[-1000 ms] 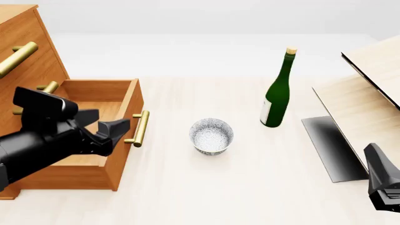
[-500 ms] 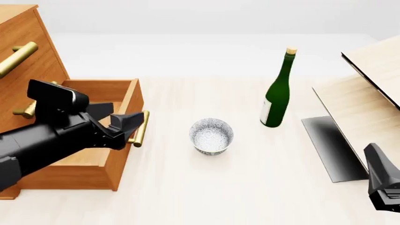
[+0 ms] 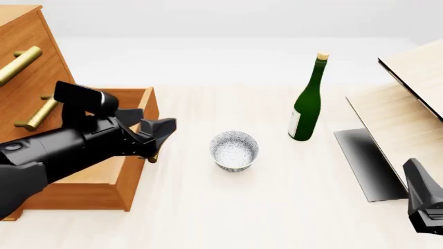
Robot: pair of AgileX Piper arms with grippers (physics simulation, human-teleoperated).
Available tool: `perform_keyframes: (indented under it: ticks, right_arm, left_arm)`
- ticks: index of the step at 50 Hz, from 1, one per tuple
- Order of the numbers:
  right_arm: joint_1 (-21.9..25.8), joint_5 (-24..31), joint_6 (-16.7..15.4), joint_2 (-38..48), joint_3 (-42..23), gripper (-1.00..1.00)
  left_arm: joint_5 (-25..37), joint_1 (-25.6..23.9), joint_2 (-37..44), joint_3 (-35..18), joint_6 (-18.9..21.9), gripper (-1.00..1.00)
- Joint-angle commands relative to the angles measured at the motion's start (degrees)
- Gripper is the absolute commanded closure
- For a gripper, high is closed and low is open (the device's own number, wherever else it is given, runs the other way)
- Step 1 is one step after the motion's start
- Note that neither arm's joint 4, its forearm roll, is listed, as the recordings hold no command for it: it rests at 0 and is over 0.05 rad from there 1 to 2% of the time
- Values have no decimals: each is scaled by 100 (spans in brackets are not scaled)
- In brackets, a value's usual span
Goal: Put the bowl in the bottom drawer of the cabinet and close it.
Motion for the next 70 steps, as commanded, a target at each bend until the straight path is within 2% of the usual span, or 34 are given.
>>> perform_keyframes:
  ticks: [1, 5, 6, 15, 45, 70]
  right_arm:
    - [2, 3, -2, 0, -2, -100]
    - [1, 3, 0, 0, -2, -100]
    - [2, 3, -2, -1, -2, -100]
    - [2, 3, -1, -1, -2, -100]
    - [1, 3, -2, 0, -2, -100]
    - [1, 3, -2, 0, -2, -100]
  left_arm:
    - [-82, -48, 305, -208, -178, -100]
    - [-83, -18, 382, -280, -171, -100]
    - [-106, 16, 348, -280, -60, -100]
    - [-154, 38, 530, -442, -101, -100]
    - [-508, -180, 1368, -851, -353, -100]
    - [-714, -177, 1892, -1113, -503, -100]
